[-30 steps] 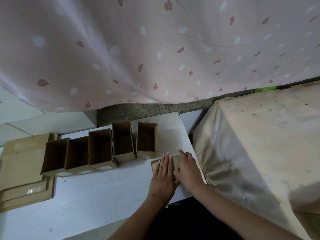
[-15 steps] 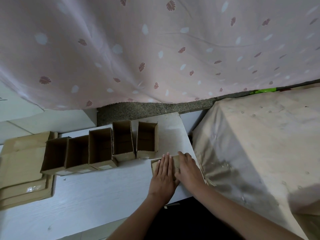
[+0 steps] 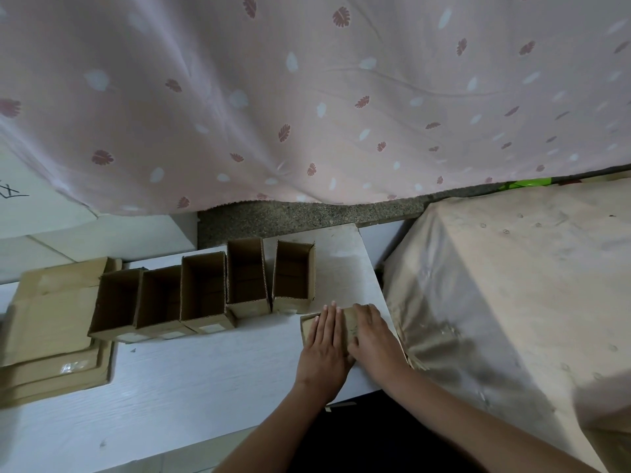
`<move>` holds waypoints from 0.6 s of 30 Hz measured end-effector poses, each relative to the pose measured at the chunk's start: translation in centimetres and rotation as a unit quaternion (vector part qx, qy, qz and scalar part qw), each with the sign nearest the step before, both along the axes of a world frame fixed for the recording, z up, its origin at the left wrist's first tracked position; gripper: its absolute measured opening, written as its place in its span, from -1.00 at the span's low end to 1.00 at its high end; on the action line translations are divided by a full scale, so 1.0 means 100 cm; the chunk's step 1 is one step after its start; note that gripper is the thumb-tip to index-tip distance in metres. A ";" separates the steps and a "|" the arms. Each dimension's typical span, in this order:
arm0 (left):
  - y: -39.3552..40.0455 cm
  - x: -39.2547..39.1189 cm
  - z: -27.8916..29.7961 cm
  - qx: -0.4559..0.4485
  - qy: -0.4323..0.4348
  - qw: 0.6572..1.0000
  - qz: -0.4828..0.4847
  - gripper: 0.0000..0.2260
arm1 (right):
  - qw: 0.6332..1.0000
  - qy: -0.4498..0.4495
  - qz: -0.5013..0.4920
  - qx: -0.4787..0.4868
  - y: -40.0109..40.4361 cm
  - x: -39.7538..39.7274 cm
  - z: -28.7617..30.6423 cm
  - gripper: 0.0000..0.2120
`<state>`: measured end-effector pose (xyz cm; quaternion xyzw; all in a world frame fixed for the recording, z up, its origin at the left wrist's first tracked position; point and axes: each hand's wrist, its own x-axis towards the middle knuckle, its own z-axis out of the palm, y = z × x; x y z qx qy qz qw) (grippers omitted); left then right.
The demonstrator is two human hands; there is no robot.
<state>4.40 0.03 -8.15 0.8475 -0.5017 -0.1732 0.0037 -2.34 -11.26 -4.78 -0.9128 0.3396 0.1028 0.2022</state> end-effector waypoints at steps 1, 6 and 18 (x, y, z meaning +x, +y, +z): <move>0.000 0.000 0.000 -0.001 -0.002 1.000 0.002 -0.29 | 1.000 0.005 0.008 -0.007 0.000 0.001 0.000 -0.38; -0.001 -0.001 -0.003 0.003 -0.004 1.000 0.008 -0.29 | 0.999 0.026 0.033 -0.030 0.003 -0.002 -0.005 -0.43; 0.000 0.001 0.000 0.001 -0.011 1.000 0.006 -0.24 | 0.998 -0.027 -0.037 -0.033 -0.016 -0.015 -0.005 -0.58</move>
